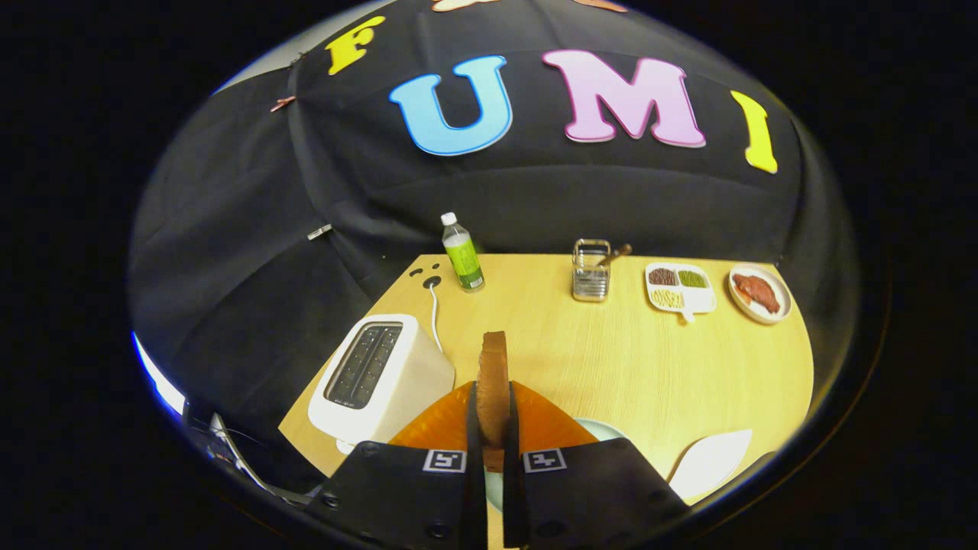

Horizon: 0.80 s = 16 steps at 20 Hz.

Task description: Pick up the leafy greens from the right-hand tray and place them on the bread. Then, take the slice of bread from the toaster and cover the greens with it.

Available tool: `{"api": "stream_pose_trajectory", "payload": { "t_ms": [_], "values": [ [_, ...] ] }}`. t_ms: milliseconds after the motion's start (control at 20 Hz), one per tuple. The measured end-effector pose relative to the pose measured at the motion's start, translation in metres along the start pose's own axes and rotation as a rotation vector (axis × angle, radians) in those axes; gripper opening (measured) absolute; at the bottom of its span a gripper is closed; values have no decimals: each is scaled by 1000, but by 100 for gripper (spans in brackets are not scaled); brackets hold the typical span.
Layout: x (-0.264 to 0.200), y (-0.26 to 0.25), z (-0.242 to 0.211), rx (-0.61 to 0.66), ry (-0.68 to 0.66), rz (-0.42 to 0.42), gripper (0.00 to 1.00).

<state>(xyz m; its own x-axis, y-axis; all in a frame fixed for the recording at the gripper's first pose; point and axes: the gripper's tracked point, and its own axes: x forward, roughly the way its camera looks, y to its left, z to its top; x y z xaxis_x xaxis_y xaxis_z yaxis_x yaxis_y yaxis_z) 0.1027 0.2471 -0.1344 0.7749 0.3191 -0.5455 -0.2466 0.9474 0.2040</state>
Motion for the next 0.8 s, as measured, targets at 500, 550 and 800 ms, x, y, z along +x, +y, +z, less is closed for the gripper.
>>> {"api": "stream_pose_trajectory", "payload": {
  "t_ms": [500,550,800],
  "values": [
    [11,-38,-77,113,114,-26,12],
    [12,-42,-81,121,120,-30,12],
    [16,-65,-101,150,160,-65,13]
  ]
}}
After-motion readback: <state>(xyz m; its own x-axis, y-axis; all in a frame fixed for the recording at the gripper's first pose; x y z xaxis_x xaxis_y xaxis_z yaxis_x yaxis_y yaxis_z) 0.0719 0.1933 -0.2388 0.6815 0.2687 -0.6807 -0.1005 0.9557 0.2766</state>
